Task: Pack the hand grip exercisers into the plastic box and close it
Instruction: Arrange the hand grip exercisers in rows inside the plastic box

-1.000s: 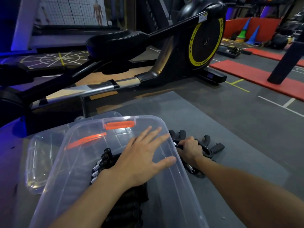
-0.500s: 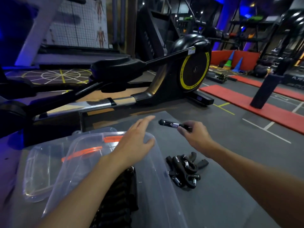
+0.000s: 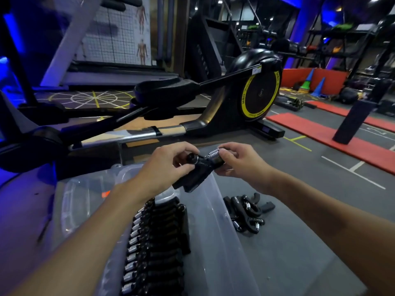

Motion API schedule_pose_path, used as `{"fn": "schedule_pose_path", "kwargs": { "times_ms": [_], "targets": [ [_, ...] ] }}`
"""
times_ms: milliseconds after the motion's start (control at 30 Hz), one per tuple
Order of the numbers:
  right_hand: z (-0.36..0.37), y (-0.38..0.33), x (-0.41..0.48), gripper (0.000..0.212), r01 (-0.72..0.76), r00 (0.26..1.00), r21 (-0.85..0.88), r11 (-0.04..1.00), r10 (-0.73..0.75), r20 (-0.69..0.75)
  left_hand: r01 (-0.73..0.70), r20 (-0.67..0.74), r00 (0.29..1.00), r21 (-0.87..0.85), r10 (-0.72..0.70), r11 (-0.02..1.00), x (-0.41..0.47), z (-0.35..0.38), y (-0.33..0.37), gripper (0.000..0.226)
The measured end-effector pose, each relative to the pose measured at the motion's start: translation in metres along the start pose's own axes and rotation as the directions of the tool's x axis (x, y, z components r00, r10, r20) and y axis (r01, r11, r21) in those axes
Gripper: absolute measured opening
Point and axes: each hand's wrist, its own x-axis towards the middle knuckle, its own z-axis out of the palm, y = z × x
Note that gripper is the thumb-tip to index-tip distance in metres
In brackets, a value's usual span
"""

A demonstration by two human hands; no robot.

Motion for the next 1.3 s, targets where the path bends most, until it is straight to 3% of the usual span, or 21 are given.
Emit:
{"fn": "schedule_pose_path", "kwargs": {
  "times_ms": [300,433,500,600,733,933,1300],
  "targets": [
    [0.036,0.014,0.018,0.025,-0.128,0.991,0.04,0.991,0.126,0.053,-0.009,0.002,1.0,-0.013,0.009,1.0,-0.01,-0.014,-0.022,0.022],
    [0.037,0.04,0.021,0.032,-0.037,0.998,-0.384,0.922,0.014,-0.063,0.034,0.031,0.999,0.008,-0.034,0.999,-0.012,-0.001,-0.035,0.02],
    [0.035,0.055,0.016,0.041,-0.023,0.999,-0.554,0.832,0.007,-0.031,0.061,0.032,0.998,0.043,-0.062,0.997,-0.015,0.009,-0.045,0.017],
    [0.034,0.076,0.005,0.06,-0.011,0.994,-0.677,0.736,0.079,0.07,0.103,0.06,0.992,0.069,-0.107,0.992,-0.02,0.027,-0.058,0.013],
    [0.037,0.092,-0.016,0.076,0.022,0.984,-0.677,0.735,0.104,0.146,0.183,0.09,0.976,0.143,-0.197,0.973,-0.025,0.056,-0.079,0.015],
    [0.041,0.102,-0.035,0.081,0.05,0.984,-0.622,0.781,0.067,0.164,0.273,0.107,0.945,0.26,-0.308,0.926,-0.022,0.087,-0.099,0.021],
    [0.039,0.108,-0.034,0.081,0.066,0.98,-0.613,0.787,0.063,0.186,0.279,0.11,0.923,0.466,-0.368,0.84,-0.014,0.114,-0.13,0.023]
  ]
}}
